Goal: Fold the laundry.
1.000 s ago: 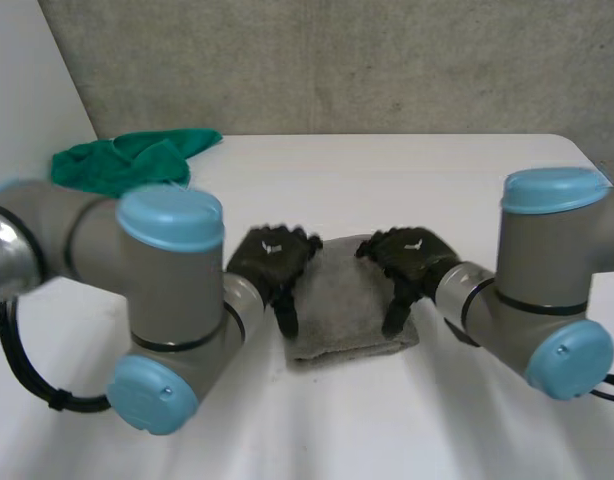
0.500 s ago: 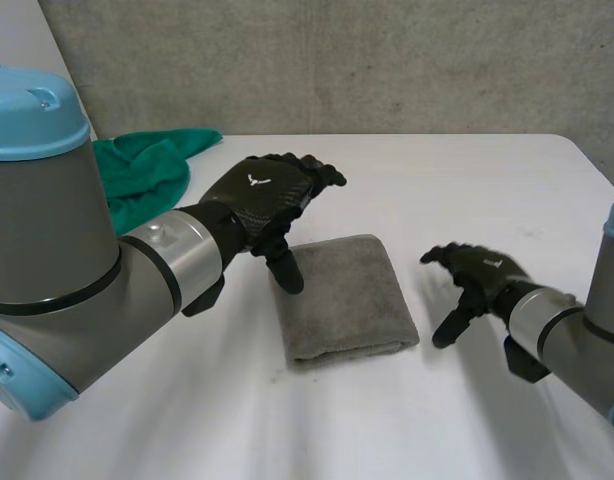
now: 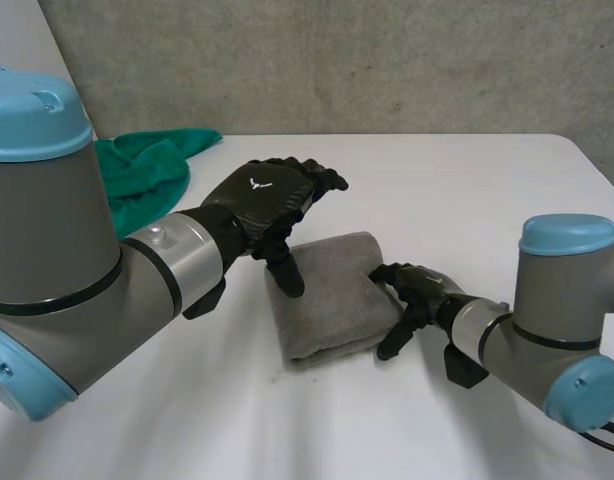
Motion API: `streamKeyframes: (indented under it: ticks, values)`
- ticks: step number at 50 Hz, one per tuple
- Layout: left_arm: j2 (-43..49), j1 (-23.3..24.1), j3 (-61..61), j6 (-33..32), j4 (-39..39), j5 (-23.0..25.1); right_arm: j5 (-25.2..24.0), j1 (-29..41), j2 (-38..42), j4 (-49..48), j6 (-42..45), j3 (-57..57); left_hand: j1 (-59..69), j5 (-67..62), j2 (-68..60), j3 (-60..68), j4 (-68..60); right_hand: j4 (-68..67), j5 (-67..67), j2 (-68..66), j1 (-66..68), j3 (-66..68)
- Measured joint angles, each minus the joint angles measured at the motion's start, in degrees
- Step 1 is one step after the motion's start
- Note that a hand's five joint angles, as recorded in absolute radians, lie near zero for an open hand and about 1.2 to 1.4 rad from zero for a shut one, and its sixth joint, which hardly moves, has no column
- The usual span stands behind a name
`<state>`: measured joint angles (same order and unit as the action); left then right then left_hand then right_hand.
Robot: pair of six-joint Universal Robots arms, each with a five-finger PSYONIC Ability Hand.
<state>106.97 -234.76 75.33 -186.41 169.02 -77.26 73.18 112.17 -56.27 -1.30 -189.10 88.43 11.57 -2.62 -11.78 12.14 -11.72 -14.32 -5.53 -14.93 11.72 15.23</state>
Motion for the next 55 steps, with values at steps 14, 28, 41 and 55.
streamKeyframes:
  ticks: [14, 28, 41, 55]
  values:
    - [0.06, -0.27, 0.04, 0.0, 0.08, -0.11, 0.83, 2.2, 4.89, -0.07, -2.46, -6.76, 0.0, 0.0, 0.0, 0.0, 0.0, -28.31, -24.59, -27.0, 19.79, 27.43]
    - [0.27, -0.35, 0.09, 0.01, 0.16, -0.19, 3.02, 0.53, 12.29, 1.45, -3.25, -26.11, 0.0, 0.0, 0.0, 0.0, 0.0, -53.66, -47.88, -50.27, 39.24, 52.2]
    - [0.74, -0.34, 0.09, 0.51, 0.23, -0.33, 11.58, -12.72, 34.22, 14.28, 4.0, -68.06, 0.0, 0.0, 0.0, 0.0, 0.0, -53.67, -48.39, -50.27, 39.57, 52.2]
    - [1.4, -0.34, 0.08, 1.4, 0.37, -0.45, 12.69, -27.95, 43.35, 12.95, 9.33, -83.54, 0.0, 0.0, 0.0, 0.0, 0.0, -53.67, -49.02, -50.87, 39.57, 52.54]
